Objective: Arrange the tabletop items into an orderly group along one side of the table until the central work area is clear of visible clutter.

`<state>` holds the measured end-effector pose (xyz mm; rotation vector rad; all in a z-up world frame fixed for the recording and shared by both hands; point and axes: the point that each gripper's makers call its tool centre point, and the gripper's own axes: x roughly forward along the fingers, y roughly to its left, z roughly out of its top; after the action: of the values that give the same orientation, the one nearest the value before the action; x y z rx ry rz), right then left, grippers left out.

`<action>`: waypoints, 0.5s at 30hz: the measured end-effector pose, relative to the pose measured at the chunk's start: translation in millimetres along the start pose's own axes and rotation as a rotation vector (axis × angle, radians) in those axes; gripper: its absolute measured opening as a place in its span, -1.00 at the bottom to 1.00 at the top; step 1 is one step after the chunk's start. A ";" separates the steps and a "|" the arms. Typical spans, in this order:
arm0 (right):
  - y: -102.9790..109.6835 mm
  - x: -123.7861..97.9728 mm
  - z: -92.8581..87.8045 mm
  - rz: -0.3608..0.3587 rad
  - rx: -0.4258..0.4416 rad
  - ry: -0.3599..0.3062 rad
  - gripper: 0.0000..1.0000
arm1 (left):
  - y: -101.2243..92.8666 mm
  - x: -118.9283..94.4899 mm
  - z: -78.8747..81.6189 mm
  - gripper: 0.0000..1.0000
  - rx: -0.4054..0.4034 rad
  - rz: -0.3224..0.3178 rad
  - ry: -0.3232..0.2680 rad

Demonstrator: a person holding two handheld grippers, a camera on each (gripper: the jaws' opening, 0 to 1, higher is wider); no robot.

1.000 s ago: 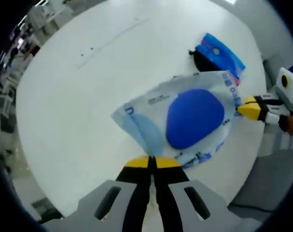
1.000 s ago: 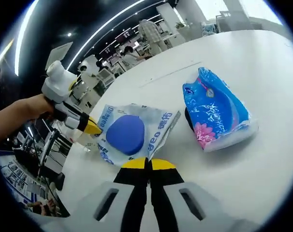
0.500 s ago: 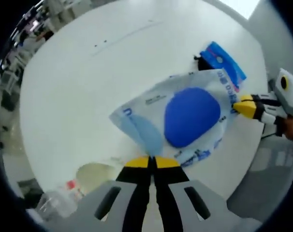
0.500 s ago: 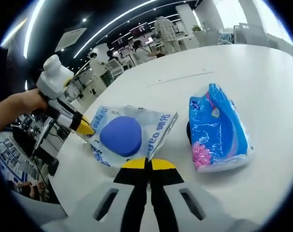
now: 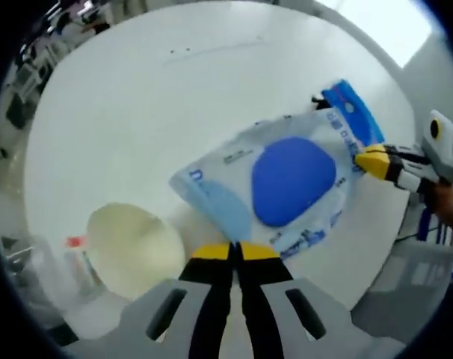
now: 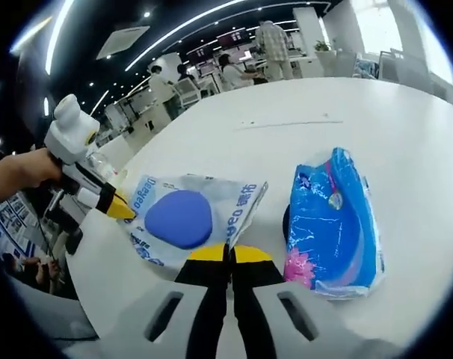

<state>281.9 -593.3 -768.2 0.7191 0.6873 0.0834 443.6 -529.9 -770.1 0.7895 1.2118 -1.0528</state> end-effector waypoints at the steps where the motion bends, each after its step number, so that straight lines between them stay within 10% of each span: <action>1: 1.2 0.2 -0.3 0.001 -0.005 0.005 -1.00 | -1.3 0.6 -0.2 -1.00 0.020 0.004 0.000; 6: 1.7 -12.4 11.8 0.003 -0.061 0.004 -1.00 | -8.0 -13.8 1.2 -1.00 0.064 0.044 -0.001; 15: -27.2 -42.4 70.5 -0.035 -0.292 -0.026 -0.99 | -52.8 -53.0 -17.8 -1.00 -0.190 0.042 -0.064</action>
<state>287.4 -667.3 -723.6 0.4273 0.6458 0.1391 386.9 -520.5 -719.1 0.6268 1.2159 -0.9070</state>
